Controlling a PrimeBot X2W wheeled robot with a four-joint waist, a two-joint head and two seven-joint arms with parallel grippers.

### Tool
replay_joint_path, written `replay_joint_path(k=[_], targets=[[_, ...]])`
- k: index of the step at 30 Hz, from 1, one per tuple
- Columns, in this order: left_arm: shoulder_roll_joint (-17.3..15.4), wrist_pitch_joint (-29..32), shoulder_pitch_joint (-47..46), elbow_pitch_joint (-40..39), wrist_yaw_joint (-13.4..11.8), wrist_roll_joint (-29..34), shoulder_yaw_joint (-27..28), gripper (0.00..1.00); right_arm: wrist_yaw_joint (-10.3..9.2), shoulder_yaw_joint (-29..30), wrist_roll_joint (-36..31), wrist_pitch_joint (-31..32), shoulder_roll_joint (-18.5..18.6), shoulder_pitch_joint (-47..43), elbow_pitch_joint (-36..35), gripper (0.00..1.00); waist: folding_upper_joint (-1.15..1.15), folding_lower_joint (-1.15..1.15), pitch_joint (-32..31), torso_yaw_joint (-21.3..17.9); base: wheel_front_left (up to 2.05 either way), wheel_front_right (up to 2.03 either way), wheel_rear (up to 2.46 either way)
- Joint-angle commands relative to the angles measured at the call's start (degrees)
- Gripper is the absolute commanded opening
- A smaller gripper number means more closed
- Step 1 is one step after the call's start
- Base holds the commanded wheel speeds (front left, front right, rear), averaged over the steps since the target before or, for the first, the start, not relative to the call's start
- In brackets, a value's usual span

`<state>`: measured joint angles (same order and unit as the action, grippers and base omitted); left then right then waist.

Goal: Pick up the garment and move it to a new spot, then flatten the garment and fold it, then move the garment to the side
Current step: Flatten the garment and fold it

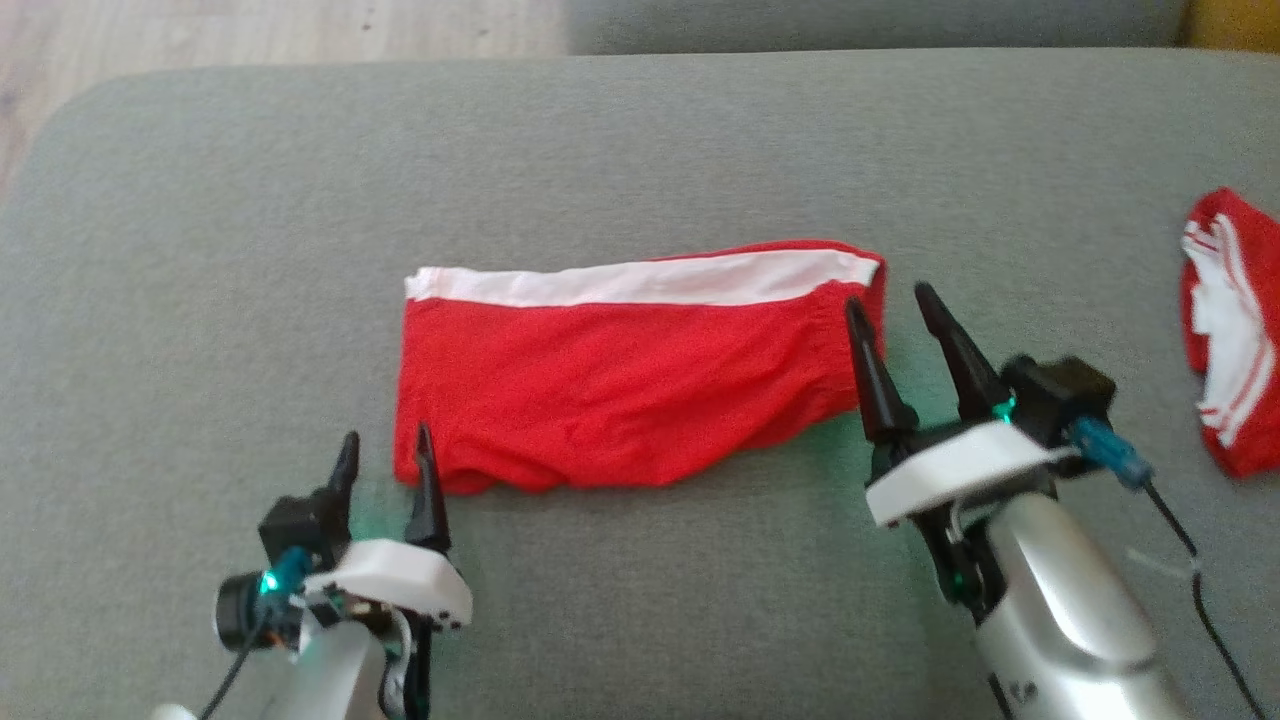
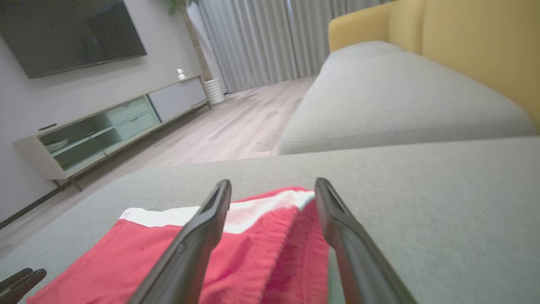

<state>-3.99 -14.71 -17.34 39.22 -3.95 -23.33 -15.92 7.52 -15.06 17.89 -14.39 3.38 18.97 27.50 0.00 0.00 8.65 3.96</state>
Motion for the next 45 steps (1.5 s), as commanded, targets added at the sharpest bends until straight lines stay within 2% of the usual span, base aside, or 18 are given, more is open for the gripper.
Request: replay_joint_path(k=[1, 5, 11, 21, 24, 31, 32, 33, 34, 35, 40, 45], targets=[[0.0, -0.3, 0.5, -2.0, 0.6, 0.9, 2.7, 1.0, -0.03, -1.6, -1.4, -0.6, -0.5, 3.7, -0.2, 1.0, 0.0, 0.0, 0.2, 1.7, 0.0, 0.0, 0.0], [0.7, -0.3, 2.0, -2.3, 1.9, 2.1, 3.4, 1.0, -0.03, -0.2, -4.4, -0.6, -0.5, 6.1, 6.9, 1.0, 0.0, 0.0, 0.4, 4.3, 0.0, 0.0, 0.0], [1.0, -0.3, 2.8, -2.0, 2.9, 3.0, 5.2, 1.0, -0.03, 4.9, -7.7, -0.6, -0.5, 7.1, 16.5, 1.0, 0.0, 0.0, 1.2, 6.7, 0.0, 0.0, 0.0], [1.1, -0.3, 3.2, -3.3, 3.7, 3.7, 6.4, 1.0, -0.03, 9.3, -5.6, -0.6, -0.5, 6.4, 20.5, 1.0, 0.0, 0.0, 2.0, 6.8, 0.0, 0.0, 0.0], [1.1, -0.3, 2.7, -4.0, 3.7, 3.4, 5.8, 1.0, -0.03, 7.2, -2.7, -0.6, -0.5, 6.1, 21.5, 1.0, 0.0, 0.0, 2.3, 6.9, 0.0, 0.0, 0.0], [1.1, -0.3, 1.8, -5.9, 3.7, 4.2, 4.7, 1.0, -0.03, -5.0, 10.8, -0.6, -0.5, 6.9, 23.5, 1.0, 0.0, 0.0, 2.9, 7.4, 0.0, 0.0, 0.0], [1.1, -0.3, 1.8, -6.1, 3.7, 4.2, 4.6, 1.0, -0.03, -5.9, 12.4, -0.6, -0.5, 7.2, 24.0, 0.91, 0.0, 0.0, 2.9, 7.5, 0.0, 0.0, 0.0], [1.1, -0.3, 1.8, -6.4, 3.7, 4.3, 4.5, 1.0, -0.03, -6.7, 13.7, -0.6, -0.5, 7.5, 24.4, 0.64, 0.0, 0.0, 3.0, 7.6, 0.0, 0.0, 0.0], [1.1, -0.3, 1.8, -6.6, 3.6, 4.3, 4.4, 1.0, -0.03, -7.1, 14.9, -0.6, -0.5, 7.8, 24.8, 0.26, 0.0, 0.0, 2.9, 7.6, 0.0, 0.0, 0.0], [1.1, -0.3, 1.9, -6.8, 3.7, 4.4, 4.4, 1.0, -0.03, -7.1, 15.9, -0.6, -0.5, 8.0, 25.0, 0.0, 0.0, 0.0, 2.9, 7.6, 0.0, 0.0, 0.0], [1.1, -0.3, 2.7, -7.8, 3.7, 4.9, 4.3, 1.0, -0.03, -4.4, 18.2, -0.6, -0.5, 8.4, 24.7, 0.0, 0.0, 0.0, 2.6, 6.5, 0.0, 0.0, 0.0], [1.1, -0.3, 3.6, -8.2, 3.7, 5.0, 3.6, 1.0, -0.03, -0.3, 16.0, -0.6, -0.5, 8.2, 23.3, 0.0, 0.0, 0.0, 1.6, 4.8, 0.0, 0.0, 0.0]])
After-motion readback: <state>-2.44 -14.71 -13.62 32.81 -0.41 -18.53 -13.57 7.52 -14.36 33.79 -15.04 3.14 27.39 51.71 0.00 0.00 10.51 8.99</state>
